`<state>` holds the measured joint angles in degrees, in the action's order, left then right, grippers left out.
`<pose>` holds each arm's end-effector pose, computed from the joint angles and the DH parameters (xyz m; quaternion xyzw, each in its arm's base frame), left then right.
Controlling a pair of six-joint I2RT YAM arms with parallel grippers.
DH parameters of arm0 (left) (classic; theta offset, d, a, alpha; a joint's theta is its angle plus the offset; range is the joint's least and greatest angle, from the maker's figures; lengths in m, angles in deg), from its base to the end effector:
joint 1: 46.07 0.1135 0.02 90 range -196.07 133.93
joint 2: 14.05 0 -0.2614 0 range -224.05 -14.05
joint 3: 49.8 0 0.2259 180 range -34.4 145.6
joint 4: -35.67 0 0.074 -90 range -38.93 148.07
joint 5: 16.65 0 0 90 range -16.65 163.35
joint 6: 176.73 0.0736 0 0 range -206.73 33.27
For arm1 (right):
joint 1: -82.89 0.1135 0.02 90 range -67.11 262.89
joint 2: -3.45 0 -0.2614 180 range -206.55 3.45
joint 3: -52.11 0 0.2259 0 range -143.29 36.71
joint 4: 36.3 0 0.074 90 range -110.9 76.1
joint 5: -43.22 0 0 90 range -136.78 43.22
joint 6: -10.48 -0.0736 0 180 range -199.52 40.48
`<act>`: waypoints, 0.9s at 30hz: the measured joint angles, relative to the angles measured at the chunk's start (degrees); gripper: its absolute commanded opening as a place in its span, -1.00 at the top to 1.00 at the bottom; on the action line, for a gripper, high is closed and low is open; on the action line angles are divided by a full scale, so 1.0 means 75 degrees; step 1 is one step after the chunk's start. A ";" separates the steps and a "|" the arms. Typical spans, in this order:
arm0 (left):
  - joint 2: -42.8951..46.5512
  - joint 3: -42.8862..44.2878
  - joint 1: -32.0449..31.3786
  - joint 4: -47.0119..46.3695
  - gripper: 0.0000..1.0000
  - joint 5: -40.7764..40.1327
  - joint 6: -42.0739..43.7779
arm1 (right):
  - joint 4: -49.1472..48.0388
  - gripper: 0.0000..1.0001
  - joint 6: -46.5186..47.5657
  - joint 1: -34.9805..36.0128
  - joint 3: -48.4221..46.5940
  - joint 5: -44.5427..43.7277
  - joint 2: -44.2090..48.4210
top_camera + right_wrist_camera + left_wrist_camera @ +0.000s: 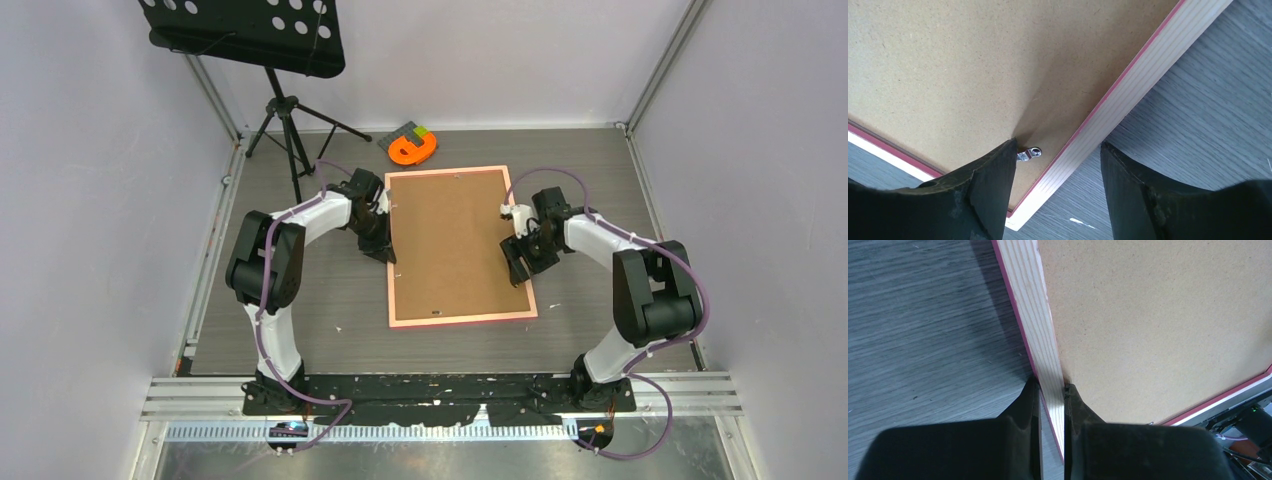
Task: Put the photo into the frame
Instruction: Install the photo frame at the center of the board.
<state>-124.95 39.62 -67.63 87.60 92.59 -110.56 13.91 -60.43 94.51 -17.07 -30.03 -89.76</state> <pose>0.3300 -0.1565 0.1375 0.0048 0.9759 -0.2074 0.0674 0.2702 0.0772 0.1435 -0.2788 0.9397 0.1351 0.1447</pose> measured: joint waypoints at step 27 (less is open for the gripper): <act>0.0000 0.0000 0.0000 0.0000 1.00 0.0003 -0.0003 | 0.0291 -0.27 0.0720 0.0122 0.0099 -0.0364 0.0510</act>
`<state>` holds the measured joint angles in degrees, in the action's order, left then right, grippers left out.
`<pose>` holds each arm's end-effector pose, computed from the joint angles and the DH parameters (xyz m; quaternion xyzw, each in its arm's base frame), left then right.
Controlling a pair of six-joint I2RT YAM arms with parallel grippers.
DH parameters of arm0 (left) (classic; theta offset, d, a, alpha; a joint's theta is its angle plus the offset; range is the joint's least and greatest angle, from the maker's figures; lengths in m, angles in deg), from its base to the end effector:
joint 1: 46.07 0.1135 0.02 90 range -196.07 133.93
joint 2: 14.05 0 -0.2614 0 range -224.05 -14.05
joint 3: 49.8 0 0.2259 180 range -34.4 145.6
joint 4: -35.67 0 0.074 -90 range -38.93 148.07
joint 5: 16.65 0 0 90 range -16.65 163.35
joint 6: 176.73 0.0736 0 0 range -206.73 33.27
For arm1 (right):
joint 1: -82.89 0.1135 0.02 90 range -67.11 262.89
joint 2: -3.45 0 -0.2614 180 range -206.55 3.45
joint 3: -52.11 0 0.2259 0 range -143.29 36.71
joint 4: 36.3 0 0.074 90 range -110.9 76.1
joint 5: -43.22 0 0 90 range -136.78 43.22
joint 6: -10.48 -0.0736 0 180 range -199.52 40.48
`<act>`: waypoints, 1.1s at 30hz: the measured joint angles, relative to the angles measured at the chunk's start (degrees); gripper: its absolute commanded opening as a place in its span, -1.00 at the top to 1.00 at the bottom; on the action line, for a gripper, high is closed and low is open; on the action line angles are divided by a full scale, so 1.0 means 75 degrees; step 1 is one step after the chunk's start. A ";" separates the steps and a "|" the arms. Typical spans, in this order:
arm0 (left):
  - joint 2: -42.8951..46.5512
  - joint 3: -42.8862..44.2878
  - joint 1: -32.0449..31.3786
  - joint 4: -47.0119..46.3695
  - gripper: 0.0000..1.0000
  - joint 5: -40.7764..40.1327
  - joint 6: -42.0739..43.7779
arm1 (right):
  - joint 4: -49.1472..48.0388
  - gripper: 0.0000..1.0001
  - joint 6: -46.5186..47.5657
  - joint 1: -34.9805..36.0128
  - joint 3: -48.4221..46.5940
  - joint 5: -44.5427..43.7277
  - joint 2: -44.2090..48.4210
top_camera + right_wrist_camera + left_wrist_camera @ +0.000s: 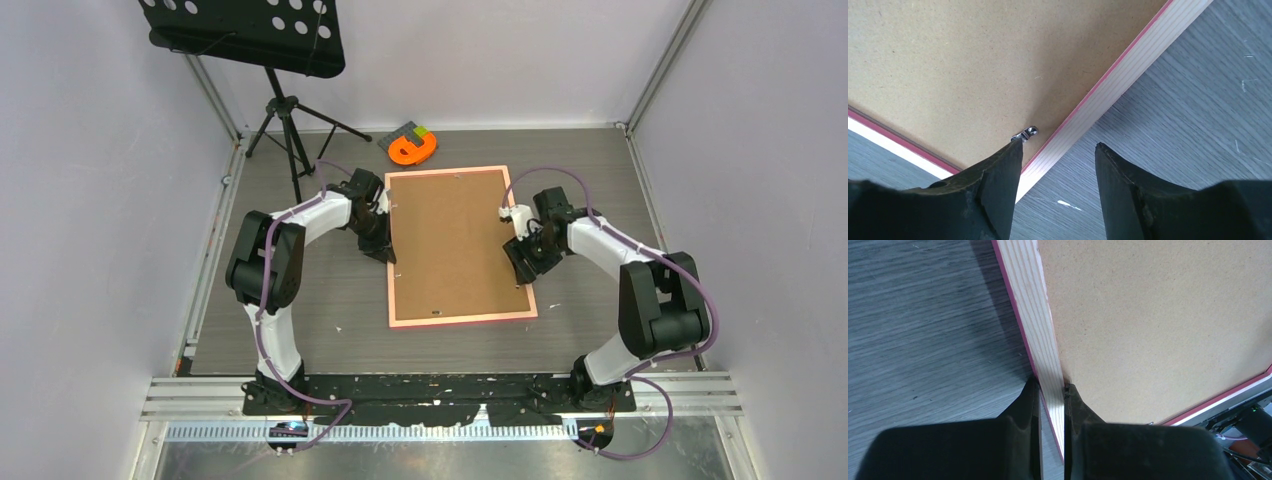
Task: Put the photo into the frame
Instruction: Install the photo frame at the center of the board.
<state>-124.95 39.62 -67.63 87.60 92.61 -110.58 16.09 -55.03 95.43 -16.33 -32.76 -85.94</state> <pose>0.3300 -0.1565 0.1375 0.0046 0.9759 -0.2076 0.0673 0.2596 0.0760 0.1548 -0.3286 0.9256 0.1051 0.1556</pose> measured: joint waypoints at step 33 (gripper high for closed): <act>0.0000 0.0000 0.0000 0.0000 1.00 0.0000 0.0000 | -0.0119 -0.30 -0.0717 0.0347 -0.0073 -0.0035 -0.0003</act>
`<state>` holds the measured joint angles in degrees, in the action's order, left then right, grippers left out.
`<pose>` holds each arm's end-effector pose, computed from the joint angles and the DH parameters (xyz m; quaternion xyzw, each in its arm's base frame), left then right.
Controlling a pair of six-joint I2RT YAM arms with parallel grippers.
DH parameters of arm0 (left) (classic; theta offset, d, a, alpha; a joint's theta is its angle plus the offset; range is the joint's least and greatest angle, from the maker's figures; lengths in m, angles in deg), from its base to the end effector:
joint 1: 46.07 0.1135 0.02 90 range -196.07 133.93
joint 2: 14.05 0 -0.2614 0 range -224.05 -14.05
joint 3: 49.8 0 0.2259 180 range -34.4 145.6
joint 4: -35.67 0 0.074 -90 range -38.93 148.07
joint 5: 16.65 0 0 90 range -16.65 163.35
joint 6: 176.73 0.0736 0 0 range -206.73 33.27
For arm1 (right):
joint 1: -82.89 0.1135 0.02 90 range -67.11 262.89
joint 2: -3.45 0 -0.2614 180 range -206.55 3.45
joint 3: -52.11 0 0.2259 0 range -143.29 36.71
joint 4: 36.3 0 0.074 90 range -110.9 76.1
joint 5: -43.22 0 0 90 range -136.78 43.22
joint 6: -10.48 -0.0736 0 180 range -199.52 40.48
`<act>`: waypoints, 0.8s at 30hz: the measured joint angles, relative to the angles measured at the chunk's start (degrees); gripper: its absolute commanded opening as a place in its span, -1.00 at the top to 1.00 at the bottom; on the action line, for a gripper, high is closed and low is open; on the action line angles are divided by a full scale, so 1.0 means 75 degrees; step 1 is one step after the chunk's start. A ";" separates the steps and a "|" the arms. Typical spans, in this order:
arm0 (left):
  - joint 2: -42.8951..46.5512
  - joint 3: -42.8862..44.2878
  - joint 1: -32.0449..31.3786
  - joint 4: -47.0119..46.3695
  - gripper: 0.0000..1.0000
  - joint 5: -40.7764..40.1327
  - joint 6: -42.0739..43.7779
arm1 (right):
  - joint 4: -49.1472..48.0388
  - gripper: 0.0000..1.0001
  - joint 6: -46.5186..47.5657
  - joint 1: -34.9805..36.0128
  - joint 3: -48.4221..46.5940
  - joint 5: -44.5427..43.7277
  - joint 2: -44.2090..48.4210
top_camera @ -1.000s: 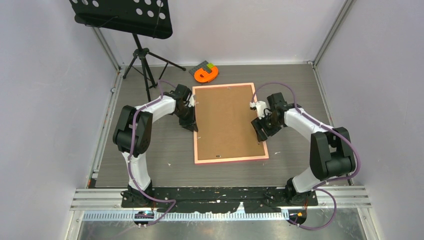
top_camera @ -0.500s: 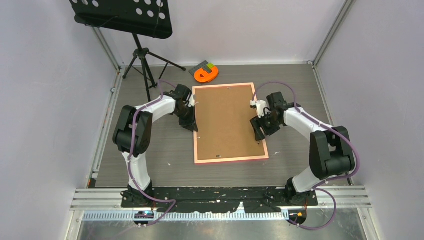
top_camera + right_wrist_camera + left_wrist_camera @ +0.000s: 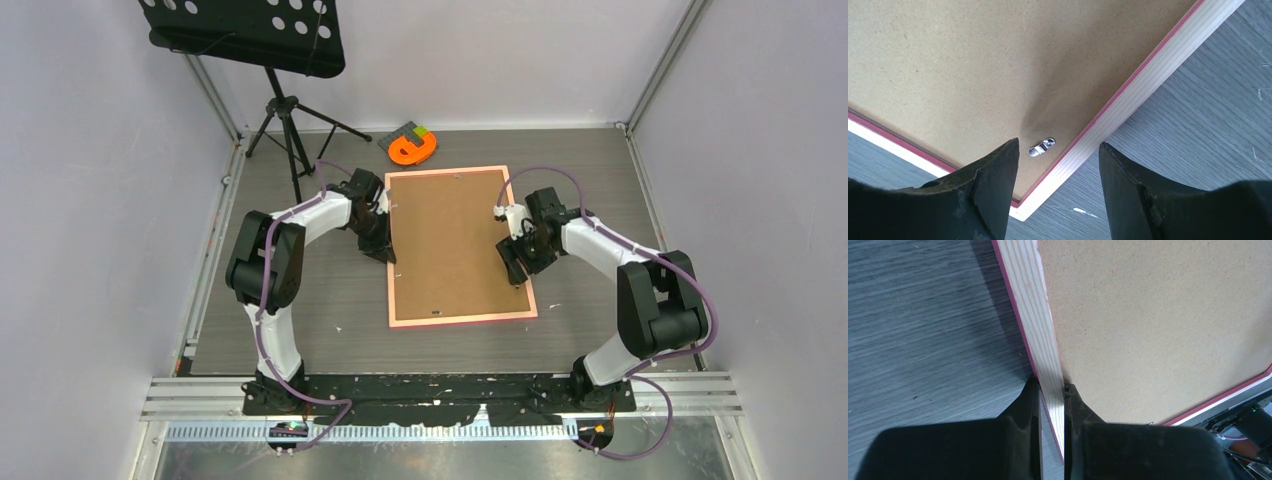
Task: Put the photo into the frame
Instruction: Install the photo frame at the center of the board.
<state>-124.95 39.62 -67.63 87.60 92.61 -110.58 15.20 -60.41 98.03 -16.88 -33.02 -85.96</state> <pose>0.3300 -0.1565 0.1375 0.0046 0.9759 -0.2076 0.0673 0.2601 0.0885 0.1578 -0.3067 0.9315 0.1128 0.1600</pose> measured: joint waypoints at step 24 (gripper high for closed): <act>0.0000 0.0000 0.0000 0.0000 1.00 0.0003 0.0003 | -0.0192 -0.24 0.0032 0.0332 0.0163 -0.0717 -0.0122</act>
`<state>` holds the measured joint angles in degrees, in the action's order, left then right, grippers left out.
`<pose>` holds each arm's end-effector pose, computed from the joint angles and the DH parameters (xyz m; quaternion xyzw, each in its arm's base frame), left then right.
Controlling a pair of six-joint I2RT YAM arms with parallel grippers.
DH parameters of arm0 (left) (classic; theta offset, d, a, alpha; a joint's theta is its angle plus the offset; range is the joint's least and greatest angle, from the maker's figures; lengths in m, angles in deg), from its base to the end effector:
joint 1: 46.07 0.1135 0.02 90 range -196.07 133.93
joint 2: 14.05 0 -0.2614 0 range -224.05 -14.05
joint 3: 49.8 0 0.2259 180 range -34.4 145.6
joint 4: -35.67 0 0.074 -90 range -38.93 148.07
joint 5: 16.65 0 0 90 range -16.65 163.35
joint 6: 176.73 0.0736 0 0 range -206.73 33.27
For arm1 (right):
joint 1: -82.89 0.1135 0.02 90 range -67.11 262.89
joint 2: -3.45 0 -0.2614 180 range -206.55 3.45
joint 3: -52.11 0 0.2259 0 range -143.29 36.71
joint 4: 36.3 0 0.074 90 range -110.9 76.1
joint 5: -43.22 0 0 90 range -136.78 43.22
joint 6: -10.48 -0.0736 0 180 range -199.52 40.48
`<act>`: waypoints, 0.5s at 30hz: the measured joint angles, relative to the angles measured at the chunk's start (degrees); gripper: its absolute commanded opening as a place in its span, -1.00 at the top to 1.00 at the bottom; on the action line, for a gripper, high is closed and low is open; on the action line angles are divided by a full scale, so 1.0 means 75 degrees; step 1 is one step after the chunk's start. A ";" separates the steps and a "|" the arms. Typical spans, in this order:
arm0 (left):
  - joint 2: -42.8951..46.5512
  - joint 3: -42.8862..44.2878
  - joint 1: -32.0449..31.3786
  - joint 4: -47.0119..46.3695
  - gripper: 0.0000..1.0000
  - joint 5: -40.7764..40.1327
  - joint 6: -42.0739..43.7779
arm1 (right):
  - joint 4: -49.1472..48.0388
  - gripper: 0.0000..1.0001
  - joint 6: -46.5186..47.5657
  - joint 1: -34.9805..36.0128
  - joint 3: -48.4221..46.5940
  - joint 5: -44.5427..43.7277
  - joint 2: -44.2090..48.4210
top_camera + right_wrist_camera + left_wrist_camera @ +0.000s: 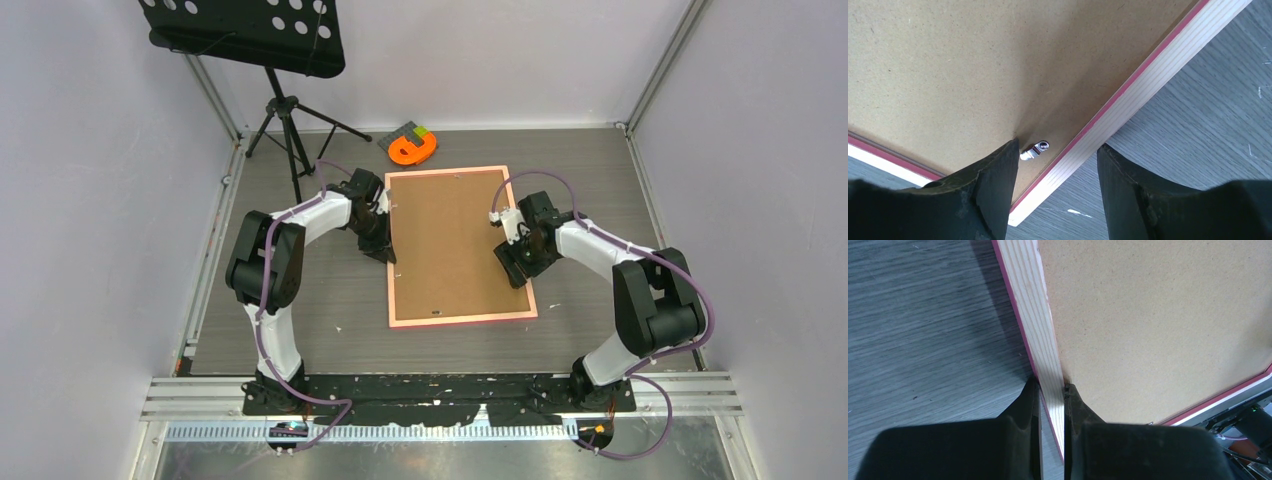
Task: Put the photo into the frame
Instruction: Install the photo frame at the center of the board.
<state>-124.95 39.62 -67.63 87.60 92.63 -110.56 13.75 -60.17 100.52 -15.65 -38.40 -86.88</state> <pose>0.3300 -0.1565 0.1375 0.0048 0.9759 -0.2078 0.0673 0.2578 0.0932 0.1481 -0.3231 0.9315 0.0700 0.1518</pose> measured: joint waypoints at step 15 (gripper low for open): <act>0.0000 0.0000 0.0000 0.0000 1.00 0.0003 -0.0003 | 0.0029 -0.07 0.0090 0.0000 -0.0020 -0.0105 0.0000</act>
<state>-124.95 39.62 -67.63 87.60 92.66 -110.58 13.97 -59.49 100.52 -15.81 -39.19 -86.88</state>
